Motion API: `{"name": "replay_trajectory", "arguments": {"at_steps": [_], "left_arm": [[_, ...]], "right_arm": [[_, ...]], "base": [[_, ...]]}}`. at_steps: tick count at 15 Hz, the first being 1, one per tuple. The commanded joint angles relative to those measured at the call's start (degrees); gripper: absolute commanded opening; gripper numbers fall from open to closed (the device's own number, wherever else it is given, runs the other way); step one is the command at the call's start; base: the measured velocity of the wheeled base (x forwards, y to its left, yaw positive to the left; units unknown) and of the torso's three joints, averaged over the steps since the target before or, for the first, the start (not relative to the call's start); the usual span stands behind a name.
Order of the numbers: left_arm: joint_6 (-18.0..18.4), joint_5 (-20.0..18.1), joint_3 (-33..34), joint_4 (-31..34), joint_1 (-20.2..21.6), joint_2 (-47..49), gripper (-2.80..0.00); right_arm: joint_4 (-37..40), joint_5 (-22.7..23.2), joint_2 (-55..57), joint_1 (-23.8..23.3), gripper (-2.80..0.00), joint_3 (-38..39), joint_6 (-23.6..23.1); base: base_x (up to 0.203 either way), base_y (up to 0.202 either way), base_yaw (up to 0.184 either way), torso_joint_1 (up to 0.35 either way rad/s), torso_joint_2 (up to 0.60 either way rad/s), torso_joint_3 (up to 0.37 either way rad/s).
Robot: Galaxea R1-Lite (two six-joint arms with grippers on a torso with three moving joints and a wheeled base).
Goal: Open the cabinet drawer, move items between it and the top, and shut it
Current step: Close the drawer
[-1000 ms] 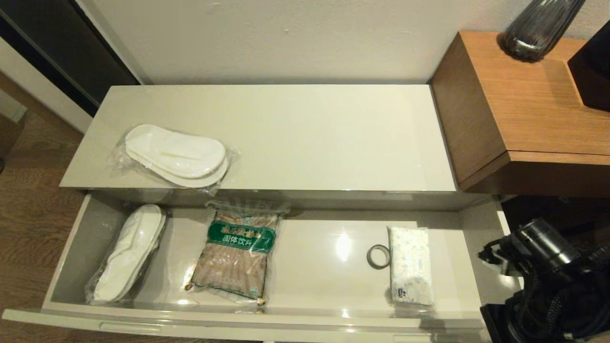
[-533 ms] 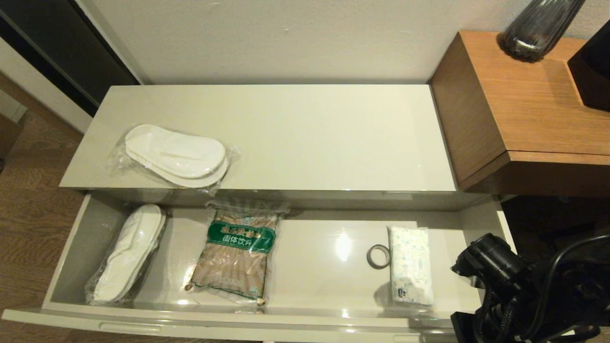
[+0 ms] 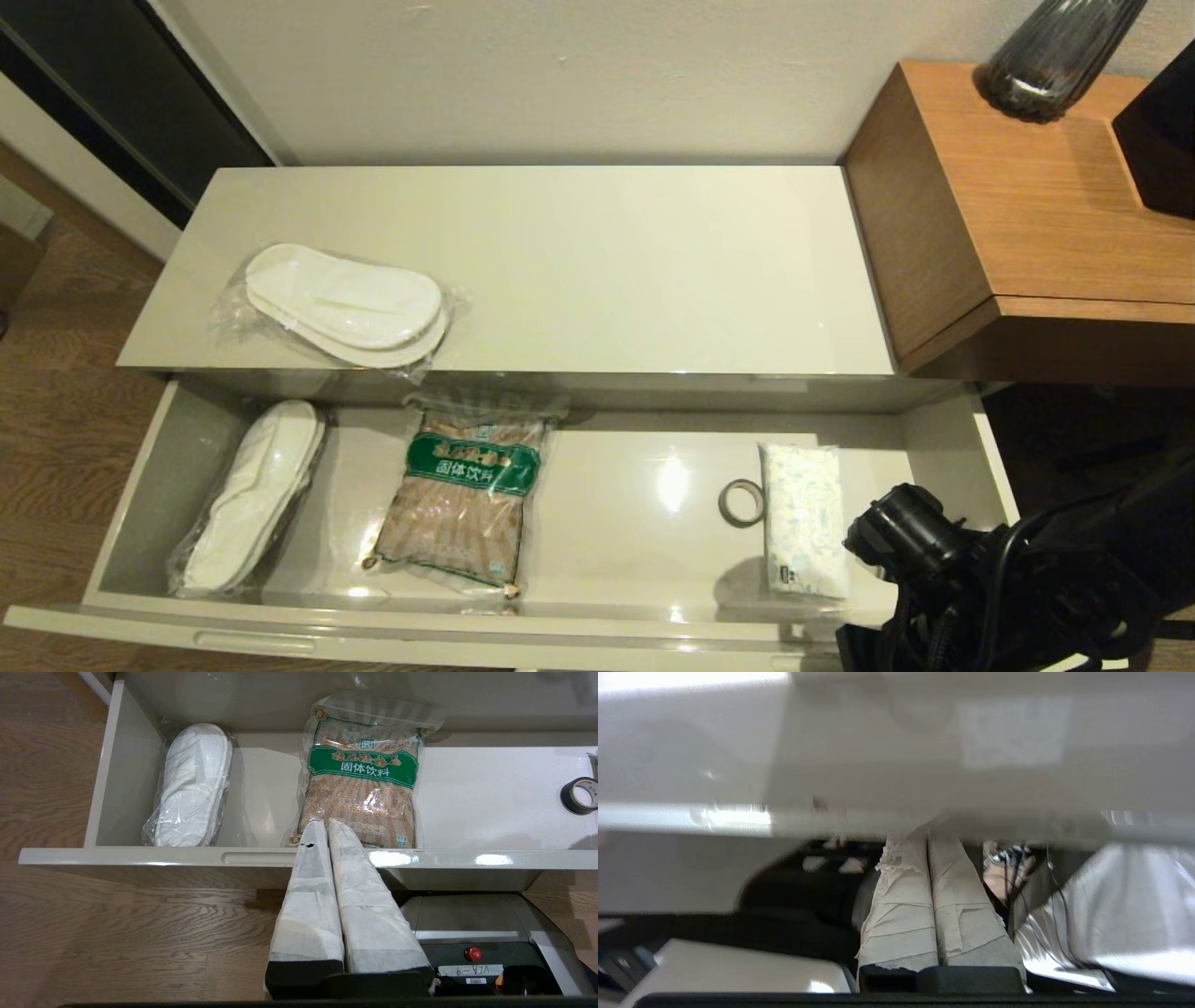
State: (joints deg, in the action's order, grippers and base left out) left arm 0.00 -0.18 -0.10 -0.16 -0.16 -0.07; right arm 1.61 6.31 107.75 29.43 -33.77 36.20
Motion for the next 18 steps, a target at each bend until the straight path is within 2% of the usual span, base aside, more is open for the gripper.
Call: {"name": "replay_trajectory", "arguments": {"at_steps": [1,2,3,4,6,16,18], "left_arm": [[-0.02,0.01,0.01,-0.02,-0.02,0.07,-2.8],[0.0,0.01,0.01,-0.02,-0.02,0.07,-2.8],[0.0,0.01,0.01,-0.02,-0.02,0.07,-2.8],[-0.08,0.01,0.01,-0.02,-0.02,0.07,-2.8],[0.0,0.01,0.01,-0.02,-0.02,0.07,-2.8],[-0.03,0.01,0.01,-0.02,-0.02,0.07,-2.8],[-0.09,0.01,0.01,-0.02,-0.02,0.07,-2.8]], "right_arm": [[-7.35,-0.51,0.51,0.03,-2.8,0.57,3.15],[-10.97,-1.48,0.16,0.07,-2.8,0.11,6.21],[-12.44,-3.01,0.06,0.1,-2.8,-0.27,7.31],[-14.15,-5.7,0.49,0.06,-2.8,-0.96,7.73],[-15.14,-7.63,0.44,0.02,-2.8,-2.17,8.01],[-13.98,-9.77,-5.8,-0.49,-2.8,-12.36,9.09],[-11.93,-9.81,-6.48,-1.06,-2.8,-18.28,8.88]], "base": [[0.0,0.0,0.0,0.0,0.0,0.0],[0.0,0.0,0.0,0.0,0.0,0.0],[0.0,0.0,0.0,0.0,0.0,0.0],[0.0,0.0,0.0,0.0,0.0,0.0],[0.0,0.0,0.0,0.0,0.0,0.0],[0.0,0.0,0.0,0.0,0.0,0.0],[0.0,0.0,0.0,0.0,0.0,0.0]]}}
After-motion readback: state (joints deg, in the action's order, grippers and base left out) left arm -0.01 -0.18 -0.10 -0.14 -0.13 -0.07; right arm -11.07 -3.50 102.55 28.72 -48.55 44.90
